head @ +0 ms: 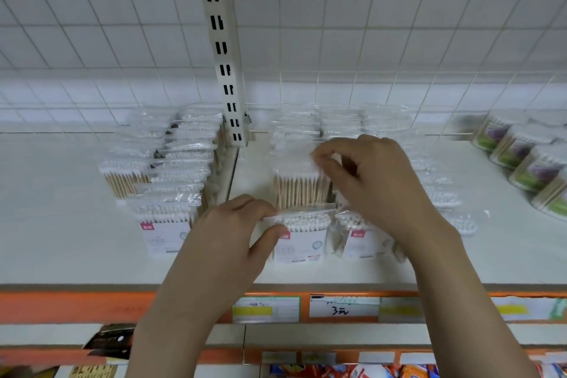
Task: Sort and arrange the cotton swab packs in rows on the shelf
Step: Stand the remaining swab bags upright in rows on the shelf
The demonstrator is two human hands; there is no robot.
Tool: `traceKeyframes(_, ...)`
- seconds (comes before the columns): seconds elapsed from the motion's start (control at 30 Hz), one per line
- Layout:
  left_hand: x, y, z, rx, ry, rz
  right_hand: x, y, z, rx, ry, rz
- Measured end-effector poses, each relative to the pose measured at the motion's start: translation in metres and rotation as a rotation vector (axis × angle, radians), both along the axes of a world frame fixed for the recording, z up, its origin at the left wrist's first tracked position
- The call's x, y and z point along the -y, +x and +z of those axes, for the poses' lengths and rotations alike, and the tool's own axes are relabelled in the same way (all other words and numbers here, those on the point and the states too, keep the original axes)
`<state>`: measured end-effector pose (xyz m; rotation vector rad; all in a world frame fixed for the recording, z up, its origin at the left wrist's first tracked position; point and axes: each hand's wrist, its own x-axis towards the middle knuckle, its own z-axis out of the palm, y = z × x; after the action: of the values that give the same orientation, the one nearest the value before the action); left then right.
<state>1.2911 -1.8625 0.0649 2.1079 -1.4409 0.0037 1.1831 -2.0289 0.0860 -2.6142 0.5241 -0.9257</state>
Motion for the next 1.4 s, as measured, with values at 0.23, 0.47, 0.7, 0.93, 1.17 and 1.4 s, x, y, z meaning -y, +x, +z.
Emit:
traceKeyframes(0.23, -0.006, -0.007, -0.002, 0.008, -0.037, 0.03, -0.005, -0.012, 0.017, 0.284, 0.296, 0.076)
traceKeyframes(0.47, -0.004, -0.009, -0.004, 0.008, -0.064, 0.069, -0.011, -0.019, 0.019, 0.445, 0.446, 0.059)
traceKeyframes(0.7, -0.004, -0.01, -0.005, -0.018, -0.065, 0.047, -0.019, -0.019, 0.016, 0.552, 0.354, -0.088)
traceKeyframes(0.93, -0.002, -0.012, -0.01, 0.011, -0.076, 0.066, -0.017, -0.021, 0.003, 0.474, 0.373, -0.046)
traceKeyframes(1.17, -0.003, -0.015, -0.012, 0.026, -0.067, 0.079, -0.014, -0.026, 0.0, 0.382, 0.402, 0.162)
traceKeyframes(1.4, -0.002, -0.017, -0.012, 0.03, -0.054, 0.083, -0.006, -0.02, 0.009, 0.269, 0.322, 0.253)
